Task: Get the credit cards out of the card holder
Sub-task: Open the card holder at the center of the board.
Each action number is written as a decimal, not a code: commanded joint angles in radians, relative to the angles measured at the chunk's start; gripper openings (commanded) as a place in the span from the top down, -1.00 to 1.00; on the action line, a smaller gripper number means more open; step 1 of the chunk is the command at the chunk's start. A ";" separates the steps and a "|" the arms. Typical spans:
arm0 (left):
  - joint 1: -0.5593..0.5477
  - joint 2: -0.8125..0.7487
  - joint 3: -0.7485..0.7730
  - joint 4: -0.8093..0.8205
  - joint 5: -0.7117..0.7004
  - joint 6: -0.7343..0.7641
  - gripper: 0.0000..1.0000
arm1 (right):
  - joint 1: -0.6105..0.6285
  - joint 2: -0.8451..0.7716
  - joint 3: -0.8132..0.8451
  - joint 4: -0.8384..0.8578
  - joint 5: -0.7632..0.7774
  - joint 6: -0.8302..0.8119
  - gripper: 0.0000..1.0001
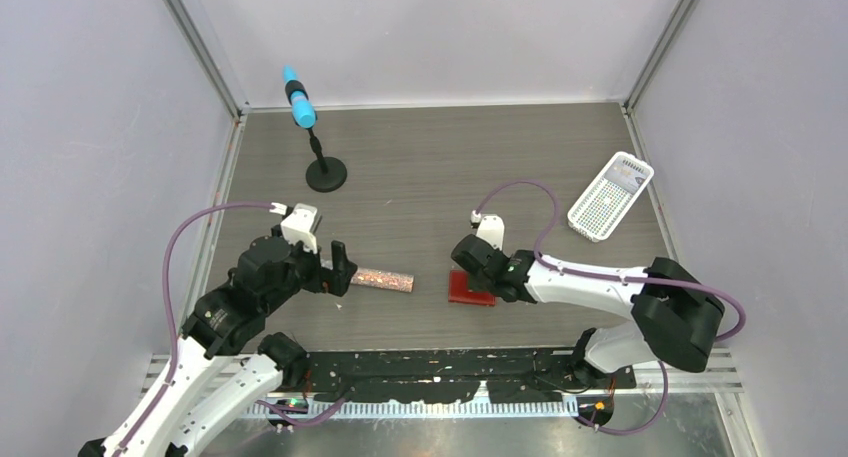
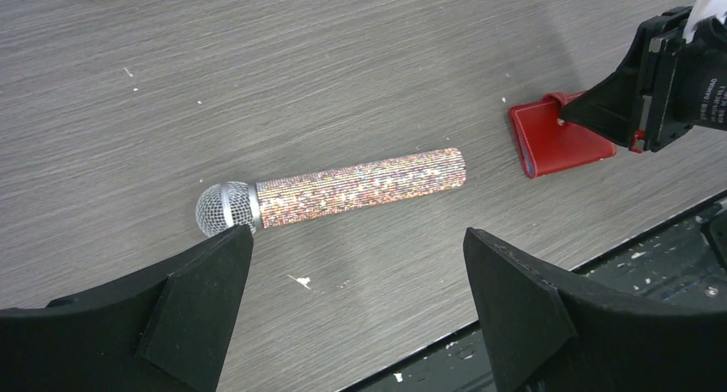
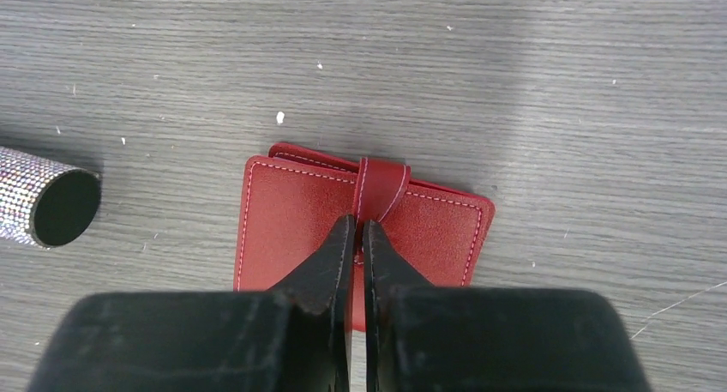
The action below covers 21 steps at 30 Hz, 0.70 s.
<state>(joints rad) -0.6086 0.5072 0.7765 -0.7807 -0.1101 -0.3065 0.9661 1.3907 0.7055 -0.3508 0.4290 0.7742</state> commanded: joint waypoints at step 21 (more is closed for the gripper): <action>-0.042 0.141 -0.083 0.213 0.312 -0.288 -0.76 | 0.006 -0.519 -0.162 0.039 -0.088 0.186 0.90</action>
<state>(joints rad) -0.6250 0.6167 0.7113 -0.6731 0.1635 -0.5442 0.9676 0.9489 0.5549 -0.3248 0.3454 0.9119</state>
